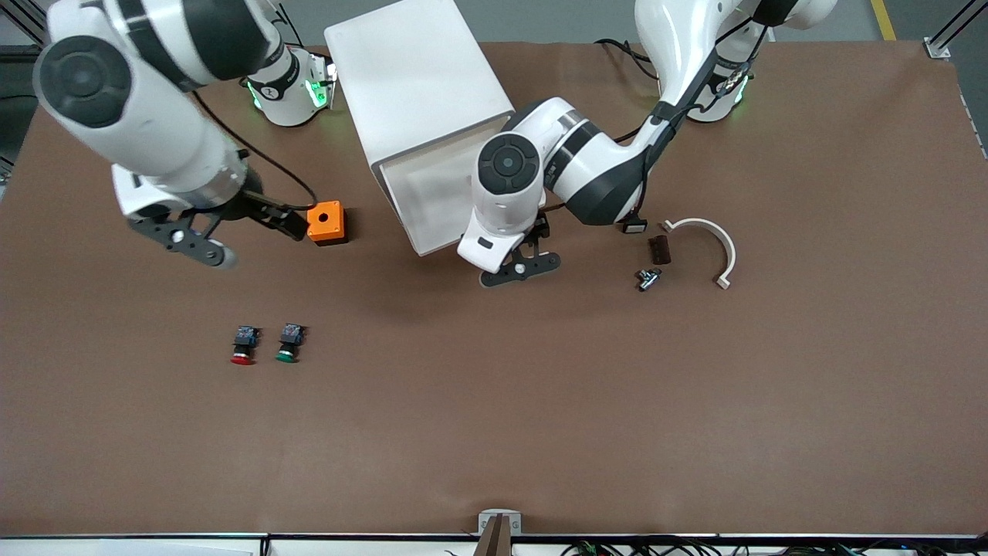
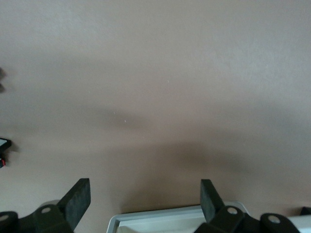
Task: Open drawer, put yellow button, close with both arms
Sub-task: 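Withdraw the right gripper while the left gripper reaches the drawer front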
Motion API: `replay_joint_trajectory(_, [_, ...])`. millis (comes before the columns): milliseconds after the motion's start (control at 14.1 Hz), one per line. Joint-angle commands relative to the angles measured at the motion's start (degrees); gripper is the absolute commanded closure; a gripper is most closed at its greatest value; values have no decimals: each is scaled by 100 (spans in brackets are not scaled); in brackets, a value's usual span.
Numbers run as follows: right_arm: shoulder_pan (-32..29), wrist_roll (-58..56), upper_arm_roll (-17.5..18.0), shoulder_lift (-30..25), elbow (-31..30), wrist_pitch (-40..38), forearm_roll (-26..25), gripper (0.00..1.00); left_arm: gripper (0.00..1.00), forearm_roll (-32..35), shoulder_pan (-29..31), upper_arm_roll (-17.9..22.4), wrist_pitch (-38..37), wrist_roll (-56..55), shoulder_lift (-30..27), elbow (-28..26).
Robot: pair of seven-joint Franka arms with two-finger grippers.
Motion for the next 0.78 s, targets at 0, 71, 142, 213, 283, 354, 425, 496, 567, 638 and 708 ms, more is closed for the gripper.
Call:
replay_joint_trajectory(0, [-567,-874,115,-153,-61,-135,65,0,1,53,-146,4,40,-13,57,-16])
replay_joint_trajectory(71, [-708,-1130,115,-162,-52,-179,65,0,1,45,-216,4,40,-22,57,-16])
replay_joint_trajectory(142, [-866,-1428,115,-162,-35,-240,57,0,1,45,-268,12,40,-74,57,-25])
replay_joint_trajectory(213, [-1015,-1727,106,-162,-34,-267,65,0,1,27,-339,4,40,-222,57,-25])
replay_joint_trajectory(283, [-1156,-1991,115,-197,-34,-302,57,0,1,10,-400,4,31,-441,57,-25])
replay_joint_trajectory(354, [-1297,-2272,115,-206,-34,-320,57,0,1,-8,-479,4,22,-618,57,-25])
replay_joint_trajectory(425, [-1428,-2518,106,-206,-34,-337,57,0,1,-86,-549,4,5,-750,48,-25])
replay_joint_trajectory(496, [-1578,-2791,115,-197,-34,-338,57,0,1,-183,-629,4,-4,-873,57,-34])
replay_joint_trajectory(567, [-1675,-3002,106,-197,-34,-329,57,0,1,-236,-682,4,-4,-996,57,-34])
replay_joint_trajectory(638, [-1772,-3204,106,-197,-26,-337,48,0,1,-315,-752,4,-13,-1110,57,-34])
replay_joint_trajectory(708, [-1842,-3372,106,-197,-26,-338,-4,0,1,-429,-848,4,-48,-1155,65,-42])
